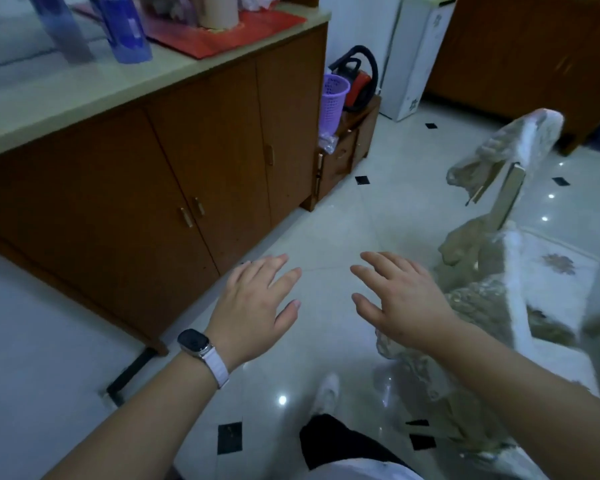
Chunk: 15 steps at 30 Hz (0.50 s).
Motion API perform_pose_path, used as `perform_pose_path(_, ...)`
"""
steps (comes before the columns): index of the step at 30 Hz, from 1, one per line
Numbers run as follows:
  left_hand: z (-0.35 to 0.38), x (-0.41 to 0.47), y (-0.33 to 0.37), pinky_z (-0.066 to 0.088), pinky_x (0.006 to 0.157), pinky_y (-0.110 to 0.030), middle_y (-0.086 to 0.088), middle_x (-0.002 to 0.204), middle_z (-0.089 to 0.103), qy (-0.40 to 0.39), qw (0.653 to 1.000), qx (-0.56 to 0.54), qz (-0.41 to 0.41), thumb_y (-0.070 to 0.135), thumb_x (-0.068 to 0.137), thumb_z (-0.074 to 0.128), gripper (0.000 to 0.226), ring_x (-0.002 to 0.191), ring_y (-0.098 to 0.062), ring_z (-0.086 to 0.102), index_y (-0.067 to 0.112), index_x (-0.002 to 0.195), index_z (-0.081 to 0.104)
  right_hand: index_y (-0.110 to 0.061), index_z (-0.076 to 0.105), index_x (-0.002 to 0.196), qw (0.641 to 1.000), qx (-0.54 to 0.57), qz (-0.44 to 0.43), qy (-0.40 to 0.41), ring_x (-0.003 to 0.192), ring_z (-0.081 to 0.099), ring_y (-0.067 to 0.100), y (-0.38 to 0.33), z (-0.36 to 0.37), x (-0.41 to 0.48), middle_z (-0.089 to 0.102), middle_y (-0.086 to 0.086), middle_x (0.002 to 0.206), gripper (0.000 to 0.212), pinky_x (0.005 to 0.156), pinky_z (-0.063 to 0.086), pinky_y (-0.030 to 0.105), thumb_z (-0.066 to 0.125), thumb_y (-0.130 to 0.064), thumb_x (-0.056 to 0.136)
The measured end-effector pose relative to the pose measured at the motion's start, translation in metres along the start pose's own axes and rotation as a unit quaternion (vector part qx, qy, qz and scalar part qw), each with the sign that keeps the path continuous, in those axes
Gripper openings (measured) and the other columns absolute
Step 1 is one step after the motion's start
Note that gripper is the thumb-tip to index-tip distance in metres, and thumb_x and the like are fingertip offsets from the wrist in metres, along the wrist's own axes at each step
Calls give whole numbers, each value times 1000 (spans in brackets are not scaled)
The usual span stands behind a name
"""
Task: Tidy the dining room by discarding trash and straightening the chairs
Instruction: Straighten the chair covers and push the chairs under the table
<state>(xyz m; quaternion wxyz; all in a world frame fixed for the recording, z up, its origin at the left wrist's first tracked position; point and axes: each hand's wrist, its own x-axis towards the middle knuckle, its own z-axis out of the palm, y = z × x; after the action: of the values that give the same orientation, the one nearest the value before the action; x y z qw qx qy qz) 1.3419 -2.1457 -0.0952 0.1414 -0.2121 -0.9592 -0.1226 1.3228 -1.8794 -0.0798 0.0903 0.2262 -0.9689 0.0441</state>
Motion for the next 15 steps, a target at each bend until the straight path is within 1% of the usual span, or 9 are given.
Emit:
perform_pose_path(5, 27, 76, -24, 40, 102, -45, -8, 133, 57, -23, 999, 2, 44, 40, 89, 53, 43, 121, -29, 53, 20, 126, 62, -19, 64, 117, 999, 9, 26, 27, 114, 58, 29, 37, 30, 48, 62, 6, 127, 47, 91, 45, 40, 46, -49, 87)
perform_pose_path(9, 42, 148, -32, 41, 101, -44, -6, 132, 58, -41, 997, 0, 69, 39, 89, 52, 42, 121, -27, 53, 21, 125, 62, -19, 65, 116, 998, 19, 57, 30, 114, 59, 28, 75, 42, 91, 63, 6, 126, 47, 92, 45, 39, 46, -51, 87)
perform_pose_path(15, 66, 262, -24, 39, 101, -42, -6, 132, 59, -36, 987, 3, 154, 39, 89, 53, 42, 121, -26, 52, 21, 126, 62, -18, 65, 116, 995, 6, 92, 38, 114, 59, 31, 144, 37, 133, 63, 7, 125, 47, 92, 46, 41, 48, -51, 87)
